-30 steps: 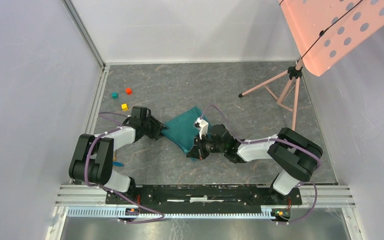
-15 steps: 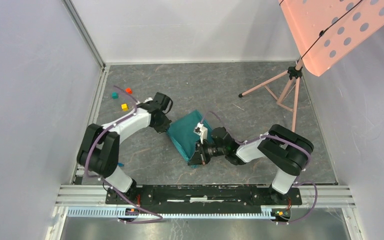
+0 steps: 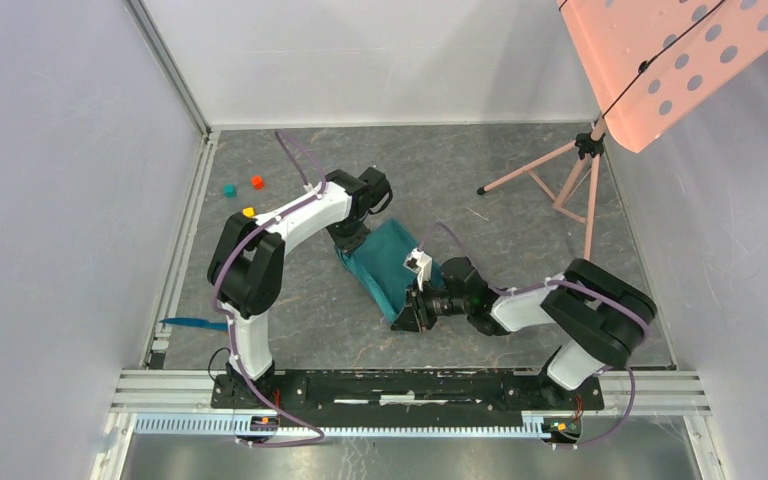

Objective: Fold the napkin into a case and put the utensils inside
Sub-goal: Fold the lower triangle-folded napkin at the center of the board.

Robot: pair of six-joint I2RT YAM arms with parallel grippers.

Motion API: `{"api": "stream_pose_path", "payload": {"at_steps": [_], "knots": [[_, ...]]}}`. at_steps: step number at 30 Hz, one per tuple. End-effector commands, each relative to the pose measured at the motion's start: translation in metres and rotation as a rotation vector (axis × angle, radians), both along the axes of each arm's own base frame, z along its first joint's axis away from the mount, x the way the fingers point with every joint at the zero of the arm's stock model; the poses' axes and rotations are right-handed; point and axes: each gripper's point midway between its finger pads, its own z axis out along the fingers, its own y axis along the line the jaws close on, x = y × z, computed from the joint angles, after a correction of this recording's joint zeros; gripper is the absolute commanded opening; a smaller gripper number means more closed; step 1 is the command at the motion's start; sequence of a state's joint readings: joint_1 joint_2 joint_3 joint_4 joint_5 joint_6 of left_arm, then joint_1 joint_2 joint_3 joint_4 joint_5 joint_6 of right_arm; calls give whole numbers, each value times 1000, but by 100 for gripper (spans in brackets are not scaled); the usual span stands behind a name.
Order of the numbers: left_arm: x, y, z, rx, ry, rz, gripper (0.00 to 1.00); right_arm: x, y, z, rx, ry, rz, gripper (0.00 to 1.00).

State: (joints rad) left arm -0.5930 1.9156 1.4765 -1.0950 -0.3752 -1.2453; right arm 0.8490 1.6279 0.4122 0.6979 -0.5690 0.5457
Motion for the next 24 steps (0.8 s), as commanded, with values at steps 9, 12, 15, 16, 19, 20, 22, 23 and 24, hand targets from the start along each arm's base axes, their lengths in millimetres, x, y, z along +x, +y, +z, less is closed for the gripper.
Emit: {"api": "stream_pose_path", "payload": {"at_steps": [9, 12, 15, 16, 19, 20, 22, 23, 24], "knots": [[-1, 9, 2, 35, -10, 43, 2, 49, -7, 21, -135, -353, -77, 80], [0, 6, 1, 19, -8, 31, 2, 54, 3, 21, -145, -366, -78, 85], [0, 6, 2, 17, -9, 23, 2, 56, 14, 24, -137, -383, -73, 87], [0, 5, 3, 14, -9, 21, 2, 56, 18, 25, -134, -386, -68, 87], [1, 6, 4, 12, -12, 7, 2, 60, 25, 23, -146, -387, -77, 89], [1, 5, 4, 6, -16, 4, 2, 62, 26, 23, -142, -400, -80, 89], [3, -2, 4, -33, -16, -30, 2, 65, 29, 28, -115, -441, -86, 90], [2, -5, 4, -48, -14, -40, 2, 67, 32, 30, -105, -459, -86, 90], [2, -4, 5, -47, -13, -45, 2, 71, 34, 34, -101, -476, -95, 91]]}}
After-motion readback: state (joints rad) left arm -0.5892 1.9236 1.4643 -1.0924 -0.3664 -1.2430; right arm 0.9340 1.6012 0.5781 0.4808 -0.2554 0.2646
